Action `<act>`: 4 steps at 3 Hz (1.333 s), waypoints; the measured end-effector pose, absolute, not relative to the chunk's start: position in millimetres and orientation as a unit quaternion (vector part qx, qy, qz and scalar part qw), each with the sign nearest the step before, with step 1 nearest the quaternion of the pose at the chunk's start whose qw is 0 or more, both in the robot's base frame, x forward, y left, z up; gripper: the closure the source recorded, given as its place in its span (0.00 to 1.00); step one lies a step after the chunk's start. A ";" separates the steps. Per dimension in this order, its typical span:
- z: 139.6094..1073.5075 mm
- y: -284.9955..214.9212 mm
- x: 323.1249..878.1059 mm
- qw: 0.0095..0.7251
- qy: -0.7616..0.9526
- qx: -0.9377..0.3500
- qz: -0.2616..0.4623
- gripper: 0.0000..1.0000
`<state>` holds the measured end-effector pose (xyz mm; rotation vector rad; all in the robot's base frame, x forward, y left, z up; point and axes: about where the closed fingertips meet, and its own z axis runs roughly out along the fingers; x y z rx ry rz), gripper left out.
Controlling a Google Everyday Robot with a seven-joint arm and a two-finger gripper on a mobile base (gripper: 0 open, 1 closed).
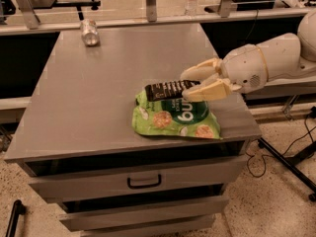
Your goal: Move rxbar chocolate near green rice chip bag
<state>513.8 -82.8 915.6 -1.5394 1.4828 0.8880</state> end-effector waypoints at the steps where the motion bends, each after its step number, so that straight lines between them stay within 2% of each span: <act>1: 915.5 -81.1 513.8 0.401 0.586 -0.610 0.352 0.31; 2: 915.3 -78.9 513.6 0.401 0.585 -0.611 0.353 0.08; 3: 915.1 -77.0 513.5 0.400 0.584 -0.612 0.354 0.00; 4: 915.1 -77.0 513.5 0.400 0.584 -0.612 0.354 0.00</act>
Offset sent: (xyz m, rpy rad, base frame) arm -0.0001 0.0015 -0.0001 0.0002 0.0003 0.0026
